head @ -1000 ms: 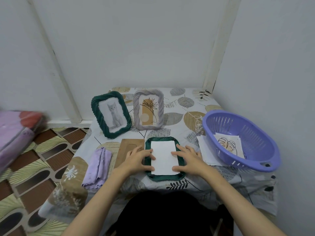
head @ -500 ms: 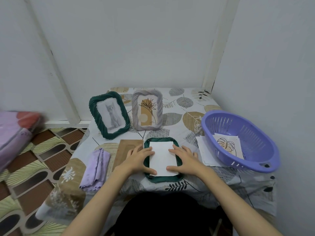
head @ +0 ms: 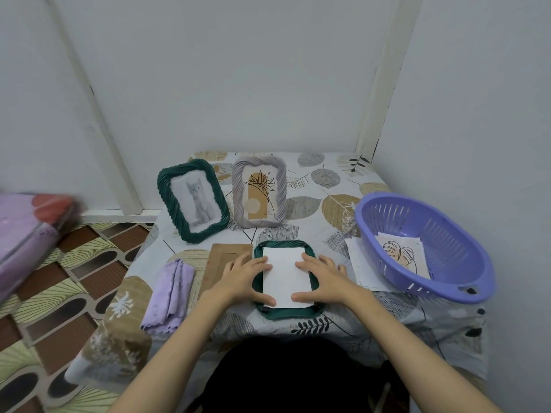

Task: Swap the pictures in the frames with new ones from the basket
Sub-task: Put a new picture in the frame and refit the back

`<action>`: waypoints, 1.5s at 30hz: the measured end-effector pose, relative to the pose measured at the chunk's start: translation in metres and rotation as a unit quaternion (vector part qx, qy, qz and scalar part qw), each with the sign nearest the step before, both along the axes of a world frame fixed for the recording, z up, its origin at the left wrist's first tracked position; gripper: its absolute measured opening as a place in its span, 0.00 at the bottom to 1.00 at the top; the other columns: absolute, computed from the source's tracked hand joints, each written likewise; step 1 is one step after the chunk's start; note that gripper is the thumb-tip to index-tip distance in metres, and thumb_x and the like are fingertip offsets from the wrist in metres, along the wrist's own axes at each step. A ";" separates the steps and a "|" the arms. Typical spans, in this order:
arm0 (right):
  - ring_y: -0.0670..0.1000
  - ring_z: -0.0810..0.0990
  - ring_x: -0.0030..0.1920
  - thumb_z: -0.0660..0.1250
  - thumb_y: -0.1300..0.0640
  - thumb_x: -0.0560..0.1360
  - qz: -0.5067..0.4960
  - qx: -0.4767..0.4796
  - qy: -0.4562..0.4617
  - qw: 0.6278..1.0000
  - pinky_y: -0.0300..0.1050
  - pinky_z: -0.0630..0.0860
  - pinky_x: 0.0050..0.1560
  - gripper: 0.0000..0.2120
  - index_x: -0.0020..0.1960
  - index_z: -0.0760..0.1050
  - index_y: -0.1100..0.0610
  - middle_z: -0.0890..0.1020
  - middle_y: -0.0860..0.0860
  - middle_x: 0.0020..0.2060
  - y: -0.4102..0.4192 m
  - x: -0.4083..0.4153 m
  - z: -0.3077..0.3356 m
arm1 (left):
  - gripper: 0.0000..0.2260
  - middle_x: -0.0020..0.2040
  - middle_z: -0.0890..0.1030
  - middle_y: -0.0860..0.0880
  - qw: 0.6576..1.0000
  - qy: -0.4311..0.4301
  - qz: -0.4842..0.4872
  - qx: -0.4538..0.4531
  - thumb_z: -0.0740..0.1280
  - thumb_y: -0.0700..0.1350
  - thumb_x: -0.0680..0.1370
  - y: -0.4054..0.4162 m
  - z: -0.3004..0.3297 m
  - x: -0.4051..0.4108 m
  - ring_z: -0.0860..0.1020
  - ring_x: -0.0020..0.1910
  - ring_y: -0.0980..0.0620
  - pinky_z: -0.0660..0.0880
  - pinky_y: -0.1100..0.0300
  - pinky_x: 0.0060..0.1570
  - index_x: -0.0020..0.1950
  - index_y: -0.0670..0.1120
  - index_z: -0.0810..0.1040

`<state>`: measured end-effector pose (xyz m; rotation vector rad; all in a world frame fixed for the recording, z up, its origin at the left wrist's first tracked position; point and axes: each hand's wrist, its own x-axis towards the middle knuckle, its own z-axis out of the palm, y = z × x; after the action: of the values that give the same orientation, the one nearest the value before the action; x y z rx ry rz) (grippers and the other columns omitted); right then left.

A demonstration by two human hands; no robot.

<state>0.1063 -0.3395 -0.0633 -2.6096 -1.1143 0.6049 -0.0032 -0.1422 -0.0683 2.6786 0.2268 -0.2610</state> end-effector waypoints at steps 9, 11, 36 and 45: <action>0.51 0.43 0.75 0.67 0.34 0.67 0.003 0.007 0.002 1.000 0.65 0.46 0.70 0.40 0.73 0.55 0.43 0.47 0.41 0.75 -0.002 0.002 -0.003 | 0.34 0.69 0.62 0.35 0.948 -0.065 0.304 0.070 0.64 0.59 0.74 0.017 0.001 -0.012 0.62 0.68 0.39 0.59 0.49 0.67 0.68 0.36 0.60; 0.51 0.42 0.75 0.66 0.33 0.67 0.003 0.006 -0.006 1.000 0.65 0.46 0.70 0.40 0.73 0.54 0.43 0.46 0.42 0.75 -0.003 0.003 -0.005 | 0.35 0.65 0.68 0.36 0.945 -0.035 0.311 0.100 0.64 0.61 0.74 0.016 0.001 -0.013 0.66 0.64 0.40 0.62 0.52 0.64 0.66 0.34 0.62; 0.50 0.38 0.75 0.64 0.32 0.67 -0.024 0.053 -0.004 0.998 0.63 0.41 0.71 0.39 0.73 0.53 0.40 0.41 0.44 0.75 -0.009 -0.003 -0.006 | 0.29 0.55 0.65 0.47 0.909 -0.225 0.263 -0.231 0.76 0.50 0.67 -0.015 0.025 -0.004 0.70 0.56 0.50 0.68 0.57 0.63 0.66 0.54 0.70; 0.51 0.45 0.75 0.54 0.40 0.78 -0.101 0.119 0.001 0.988 0.57 0.44 0.72 0.23 0.72 0.57 0.40 0.50 0.47 0.76 -0.017 0.000 -0.011 | 0.24 0.70 0.70 0.45 0.940 -0.098 0.200 -0.258 0.66 0.39 0.76 -0.035 0.015 0.018 0.70 0.66 0.48 0.65 0.56 0.67 0.72 0.44 0.65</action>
<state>0.1060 -0.3568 -0.0738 -2.4725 -0.8477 0.4026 0.0148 -0.1767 -0.0529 2.0633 0.5477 0.0705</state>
